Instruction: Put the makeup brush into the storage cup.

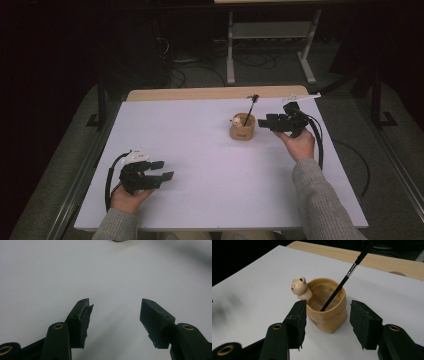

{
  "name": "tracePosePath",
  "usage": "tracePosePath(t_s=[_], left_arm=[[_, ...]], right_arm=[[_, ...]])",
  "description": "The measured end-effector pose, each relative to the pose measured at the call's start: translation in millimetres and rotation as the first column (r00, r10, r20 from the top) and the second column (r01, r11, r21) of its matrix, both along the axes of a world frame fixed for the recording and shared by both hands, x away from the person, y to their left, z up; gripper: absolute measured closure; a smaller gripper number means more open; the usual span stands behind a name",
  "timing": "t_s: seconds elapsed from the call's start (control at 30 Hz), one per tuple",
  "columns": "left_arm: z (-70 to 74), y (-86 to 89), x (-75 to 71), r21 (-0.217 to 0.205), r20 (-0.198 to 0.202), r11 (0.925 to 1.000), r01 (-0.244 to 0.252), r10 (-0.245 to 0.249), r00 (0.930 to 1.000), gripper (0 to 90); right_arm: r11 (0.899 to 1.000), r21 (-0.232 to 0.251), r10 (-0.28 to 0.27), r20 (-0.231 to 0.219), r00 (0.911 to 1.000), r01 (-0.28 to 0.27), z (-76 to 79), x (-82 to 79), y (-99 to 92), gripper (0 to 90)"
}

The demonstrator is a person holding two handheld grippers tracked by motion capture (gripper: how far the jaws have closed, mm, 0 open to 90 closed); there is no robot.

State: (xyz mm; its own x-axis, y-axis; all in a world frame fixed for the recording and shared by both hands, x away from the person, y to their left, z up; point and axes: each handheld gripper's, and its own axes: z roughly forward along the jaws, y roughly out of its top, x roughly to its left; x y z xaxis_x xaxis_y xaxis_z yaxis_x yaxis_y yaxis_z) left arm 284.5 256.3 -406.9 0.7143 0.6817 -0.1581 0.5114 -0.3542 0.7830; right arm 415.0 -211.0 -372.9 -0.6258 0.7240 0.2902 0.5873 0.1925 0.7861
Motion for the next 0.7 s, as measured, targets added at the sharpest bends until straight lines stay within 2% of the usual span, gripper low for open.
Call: tracePosePath(t_s=[0.17, 0.4, 0.5, 0.7], left_arm=[[-0.4, -0.4, 0.5, -0.004, -0.003, 1.0000, -0.001, 0.001, 1.0000, 40.3], [-0.1, 0.3, 0.7, -0.001, 0.002, 1.0000, 0.003, -0.003, 1.0000, 40.3], [0.0, -0.7, 0.6, -0.003, -0.002, 1.0000, -0.001, 0.001, 1.0000, 40.3], [0.4, -0.3, 0.4, 0.000, 0.005, 1.0000, 0.004, -0.004, 1.0000, 40.3]], right_arm=[[1.000, 0.013, 0.011, 0.019, 0.9998, -0.012, 0.2, -8.7, -3.1, 43.2], [1.000, 0.020, 0.019, 0.023, 0.9996, -0.020, 0.8, -16.9, -6.8, 42.8], [1.000, -0.002, 0.027, 0.036, 0.9990, -0.027, 1.8, -21.3, -8.0, 42.3], [0.999, -0.006, 0.038, 0.045, 0.9983, -0.038, 2.8, -28.4, -8.2, 41.9]])
